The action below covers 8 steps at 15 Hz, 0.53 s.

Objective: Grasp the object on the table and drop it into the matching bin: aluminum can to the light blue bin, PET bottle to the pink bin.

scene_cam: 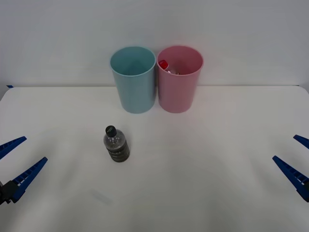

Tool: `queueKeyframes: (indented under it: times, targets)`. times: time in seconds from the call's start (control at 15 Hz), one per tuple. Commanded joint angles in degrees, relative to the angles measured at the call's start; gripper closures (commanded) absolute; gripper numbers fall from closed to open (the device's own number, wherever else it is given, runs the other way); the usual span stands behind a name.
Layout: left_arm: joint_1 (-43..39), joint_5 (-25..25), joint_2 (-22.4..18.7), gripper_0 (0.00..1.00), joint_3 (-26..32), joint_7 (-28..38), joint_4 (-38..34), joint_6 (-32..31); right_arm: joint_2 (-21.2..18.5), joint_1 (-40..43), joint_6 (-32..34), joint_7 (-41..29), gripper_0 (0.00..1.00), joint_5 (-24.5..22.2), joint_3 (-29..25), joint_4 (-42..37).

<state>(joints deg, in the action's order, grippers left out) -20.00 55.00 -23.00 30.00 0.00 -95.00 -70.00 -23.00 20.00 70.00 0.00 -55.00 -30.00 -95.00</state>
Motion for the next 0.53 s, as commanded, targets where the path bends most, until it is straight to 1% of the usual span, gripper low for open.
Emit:
queueKeyframes:
  times: [0.07,0.13,0.27,0.53]
  targets:
    - [0.0,0.0,0.0,0.0,0.0,0.0,0.0,0.0,0.0,0.0,0.0,0.0,0.0,0.0,0.0,0.0]
    - [0.13,-0.42,0.94,0.0,0.41,0.0,1.13,0.83,0.0,0.0,0.0,0.0,0.0,0.0,0.0,0.0]
    - [-0.04,-1.3,0.41,0.0,0.32,-0.18,1.04,1.18,0.0,0.0,0.0,0.0,0.0,0.0,0.0,0.0]
    - [-1.62,-1.21,-0.82,0.0,0.15,-0.79,1.13,1.36,0.0,0.0,0.0,0.0,0.0,0.0,0.0,0.0]
